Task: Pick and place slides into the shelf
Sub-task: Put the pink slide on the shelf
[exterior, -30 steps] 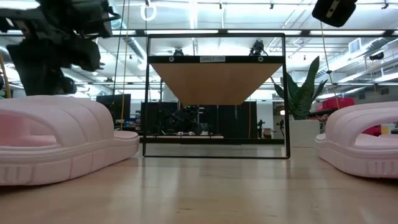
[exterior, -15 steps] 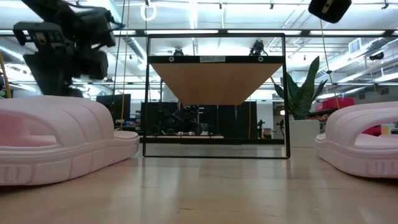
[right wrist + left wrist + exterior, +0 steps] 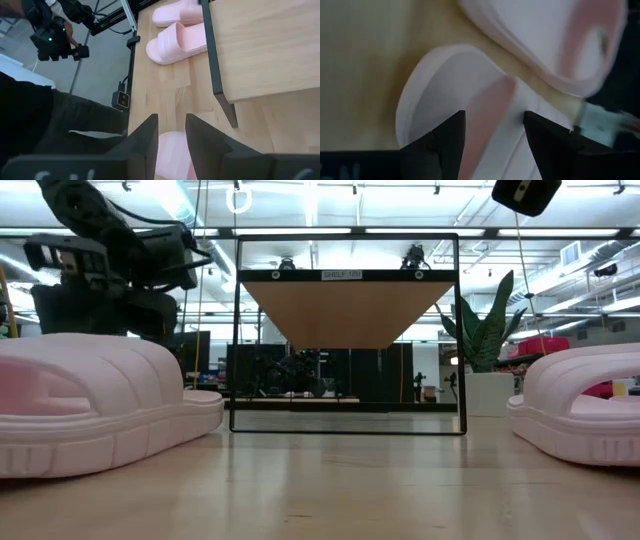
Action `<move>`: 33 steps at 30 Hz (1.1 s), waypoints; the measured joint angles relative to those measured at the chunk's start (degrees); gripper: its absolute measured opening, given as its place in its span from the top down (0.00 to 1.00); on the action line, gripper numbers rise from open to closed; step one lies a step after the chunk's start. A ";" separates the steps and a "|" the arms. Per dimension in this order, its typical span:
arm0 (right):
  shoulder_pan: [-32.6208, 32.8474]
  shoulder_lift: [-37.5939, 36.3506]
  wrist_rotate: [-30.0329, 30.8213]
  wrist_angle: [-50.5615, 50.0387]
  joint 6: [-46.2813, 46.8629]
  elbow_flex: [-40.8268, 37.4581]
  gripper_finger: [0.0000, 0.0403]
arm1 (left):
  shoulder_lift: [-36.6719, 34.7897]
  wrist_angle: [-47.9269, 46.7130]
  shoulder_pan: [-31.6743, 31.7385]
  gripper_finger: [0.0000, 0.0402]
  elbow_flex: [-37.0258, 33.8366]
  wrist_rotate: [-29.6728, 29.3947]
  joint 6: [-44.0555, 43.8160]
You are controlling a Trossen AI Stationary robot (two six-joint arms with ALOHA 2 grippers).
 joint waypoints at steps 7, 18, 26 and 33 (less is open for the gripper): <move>0.00 0.00 0.03 0.36 0.81 0.00 0.74 | 2.49 0.50 -1.20 0.51 -0.03 11.78 -2.76; 0.00 0.17 1.07 0.63 0.77 0.02 0.74 | 2.64 0.79 -2.87 0.55 -0.03 16.16 -3.40; 0.00 0.17 2.88 0.62 0.59 0.02 0.74 | 2.64 0.74 -5.44 0.68 -0.03 18.82 -2.97; 0.00 0.17 3.71 0.61 0.08 0.02 0.74 | 2.64 0.85 -7.81 0.96 -0.01 25.74 -1.29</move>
